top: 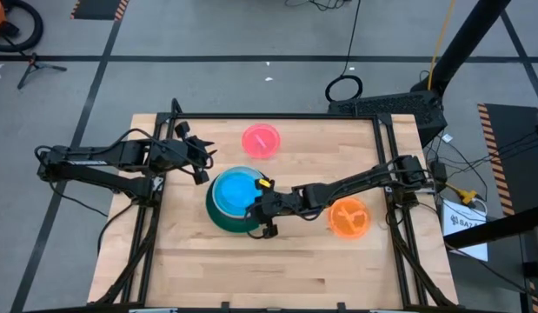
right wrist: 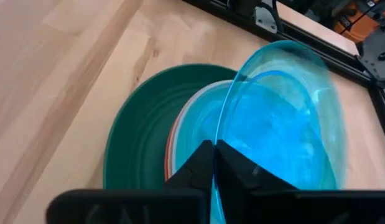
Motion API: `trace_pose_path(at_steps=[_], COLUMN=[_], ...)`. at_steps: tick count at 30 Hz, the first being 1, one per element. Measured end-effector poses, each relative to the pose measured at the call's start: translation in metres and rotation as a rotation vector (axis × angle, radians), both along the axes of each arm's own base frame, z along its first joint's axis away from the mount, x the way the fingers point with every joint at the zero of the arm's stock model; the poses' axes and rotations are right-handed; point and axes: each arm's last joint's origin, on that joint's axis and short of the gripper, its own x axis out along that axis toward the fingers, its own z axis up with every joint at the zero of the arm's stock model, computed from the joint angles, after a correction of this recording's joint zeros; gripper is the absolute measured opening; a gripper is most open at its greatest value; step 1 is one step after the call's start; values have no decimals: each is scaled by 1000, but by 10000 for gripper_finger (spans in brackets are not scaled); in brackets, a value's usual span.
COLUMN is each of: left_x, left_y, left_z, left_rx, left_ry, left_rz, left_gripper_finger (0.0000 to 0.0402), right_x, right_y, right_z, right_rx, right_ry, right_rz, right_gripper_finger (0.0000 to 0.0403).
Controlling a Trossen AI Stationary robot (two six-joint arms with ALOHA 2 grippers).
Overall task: Stack plastic plates
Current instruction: Stack the light blue plate on top of the light blue plate, then stack the light orange plate on top of the light blue plate
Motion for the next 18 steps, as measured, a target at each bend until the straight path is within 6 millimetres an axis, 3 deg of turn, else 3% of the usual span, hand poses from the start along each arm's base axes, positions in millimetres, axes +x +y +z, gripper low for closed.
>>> trace_pose_path(at_steps=[11,18], left_x=[0,0], left_y=[0,0], left_z=[0,0], left_rx=[-2,-11], left_ry=[-2,-8], left_rz=[2,8], left_gripper_finger=[113,113], right_x=[0,-3], right_y=[-8,-9], right_z=[-1,-1], right_rx=[33,75], right_ry=[16,41], right_rz=[-46,-88], right_gripper_finger=[80,101])
